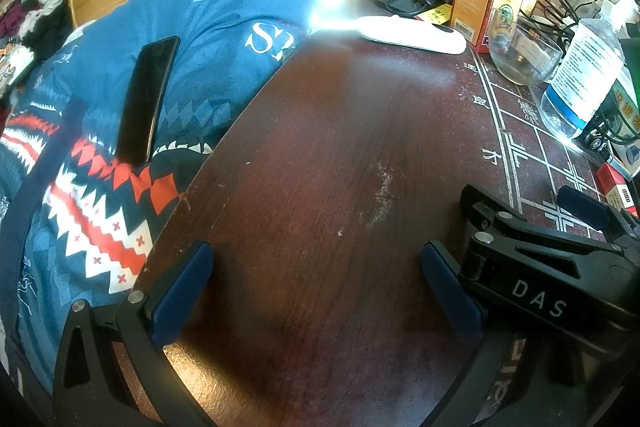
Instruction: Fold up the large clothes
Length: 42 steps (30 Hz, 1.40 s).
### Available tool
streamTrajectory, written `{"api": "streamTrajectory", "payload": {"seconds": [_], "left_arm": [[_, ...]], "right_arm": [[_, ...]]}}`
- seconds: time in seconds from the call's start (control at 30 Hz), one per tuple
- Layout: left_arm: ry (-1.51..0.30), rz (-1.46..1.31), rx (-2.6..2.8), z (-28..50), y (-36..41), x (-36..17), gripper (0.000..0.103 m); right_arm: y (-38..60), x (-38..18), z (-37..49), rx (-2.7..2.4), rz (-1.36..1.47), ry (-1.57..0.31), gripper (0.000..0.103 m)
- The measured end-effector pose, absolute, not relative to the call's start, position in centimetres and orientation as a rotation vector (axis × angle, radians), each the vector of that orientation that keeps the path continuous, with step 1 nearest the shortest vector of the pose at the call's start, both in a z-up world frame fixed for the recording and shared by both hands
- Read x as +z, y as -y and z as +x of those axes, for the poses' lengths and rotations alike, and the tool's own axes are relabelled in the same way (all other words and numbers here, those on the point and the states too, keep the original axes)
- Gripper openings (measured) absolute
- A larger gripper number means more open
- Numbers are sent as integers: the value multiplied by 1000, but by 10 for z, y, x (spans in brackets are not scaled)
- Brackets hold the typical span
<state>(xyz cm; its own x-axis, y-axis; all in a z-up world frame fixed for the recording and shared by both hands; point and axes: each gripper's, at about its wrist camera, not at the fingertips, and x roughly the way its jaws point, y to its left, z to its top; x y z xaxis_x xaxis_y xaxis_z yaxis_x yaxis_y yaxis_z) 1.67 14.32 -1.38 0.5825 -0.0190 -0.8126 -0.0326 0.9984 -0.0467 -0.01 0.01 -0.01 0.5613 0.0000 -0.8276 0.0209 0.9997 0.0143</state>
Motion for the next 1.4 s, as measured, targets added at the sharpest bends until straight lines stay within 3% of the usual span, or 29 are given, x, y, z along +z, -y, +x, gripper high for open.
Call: {"api": "streamTrajectory", "payload": {"seconds": [1.03, 1.23, 1.4], "left_arm": [[-951, -53, -49, 18, -144, -14, 103], [-858, -200, -262, -26, -181, 8, 103], [-681, -336, -120, -124, -275, 51, 103]], "right_arm": [[-3, -1, 4, -10, 23, -980, 103], [1, 0, 3, 12, 9, -973, 103], [5, 5, -6, 121, 37, -943, 103]]}}
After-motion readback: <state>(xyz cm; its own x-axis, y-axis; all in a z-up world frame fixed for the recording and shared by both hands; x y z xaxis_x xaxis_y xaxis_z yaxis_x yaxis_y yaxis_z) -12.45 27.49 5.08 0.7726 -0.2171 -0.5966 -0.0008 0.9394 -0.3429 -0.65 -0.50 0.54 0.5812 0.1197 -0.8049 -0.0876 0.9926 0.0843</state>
